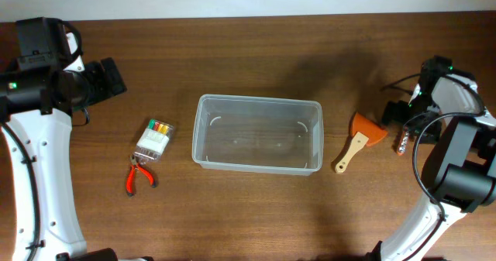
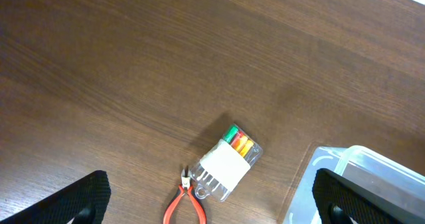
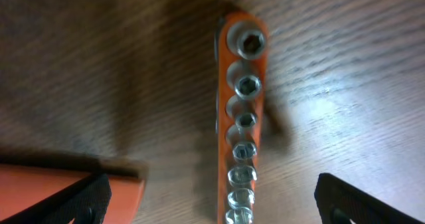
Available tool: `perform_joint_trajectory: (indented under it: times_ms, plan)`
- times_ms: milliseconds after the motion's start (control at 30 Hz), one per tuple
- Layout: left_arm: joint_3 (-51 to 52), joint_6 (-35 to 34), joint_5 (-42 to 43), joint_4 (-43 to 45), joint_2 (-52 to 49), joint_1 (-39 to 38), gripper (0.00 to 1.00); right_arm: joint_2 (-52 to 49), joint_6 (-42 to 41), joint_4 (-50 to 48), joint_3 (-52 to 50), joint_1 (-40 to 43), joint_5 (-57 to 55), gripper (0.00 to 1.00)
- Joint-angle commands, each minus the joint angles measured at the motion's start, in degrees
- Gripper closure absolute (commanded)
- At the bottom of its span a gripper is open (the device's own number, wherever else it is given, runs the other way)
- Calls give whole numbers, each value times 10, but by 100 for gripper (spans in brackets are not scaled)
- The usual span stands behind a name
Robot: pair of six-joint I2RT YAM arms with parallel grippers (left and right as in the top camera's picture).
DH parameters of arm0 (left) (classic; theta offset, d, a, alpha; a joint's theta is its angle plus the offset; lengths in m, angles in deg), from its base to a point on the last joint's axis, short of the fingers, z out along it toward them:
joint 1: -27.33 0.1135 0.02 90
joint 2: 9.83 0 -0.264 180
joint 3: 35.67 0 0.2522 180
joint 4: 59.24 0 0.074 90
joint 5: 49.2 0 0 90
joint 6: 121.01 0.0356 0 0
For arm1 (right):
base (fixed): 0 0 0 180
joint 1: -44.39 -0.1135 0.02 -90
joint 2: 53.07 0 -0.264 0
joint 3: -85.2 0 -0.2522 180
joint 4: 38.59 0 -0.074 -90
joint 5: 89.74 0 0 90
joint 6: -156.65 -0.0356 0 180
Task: Pack container
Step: 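Retract the left arm and move the right gripper over the socket rail, then grasp the orange socket rail with the right gripper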
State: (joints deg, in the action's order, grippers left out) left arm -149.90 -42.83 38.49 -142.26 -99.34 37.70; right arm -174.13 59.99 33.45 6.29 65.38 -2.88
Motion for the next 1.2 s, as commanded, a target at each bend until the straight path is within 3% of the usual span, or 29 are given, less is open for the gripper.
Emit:
perform_joint_trajectory:
  times_ms: [0,433,633,1133,1167]
  plan:
    - [-4,-7,4,-2,-2,2,1,-6,7,-28,-33,1,-3,1]
    - [-4,-7,4,-24,-2,2,1,-6,6,-76,-66,2,-3,1]
    - [-4,-7,4,-24,-2,2,1,-6,7,-74,-66,2,-3,18]
    - [-4,-7,4,-31,-2,2,1,-6,7,-71,-66,1,-3,48]
    - [-4,-7,4,-33,-2,2,1,-6,7,-71,-66,1,-3,55]
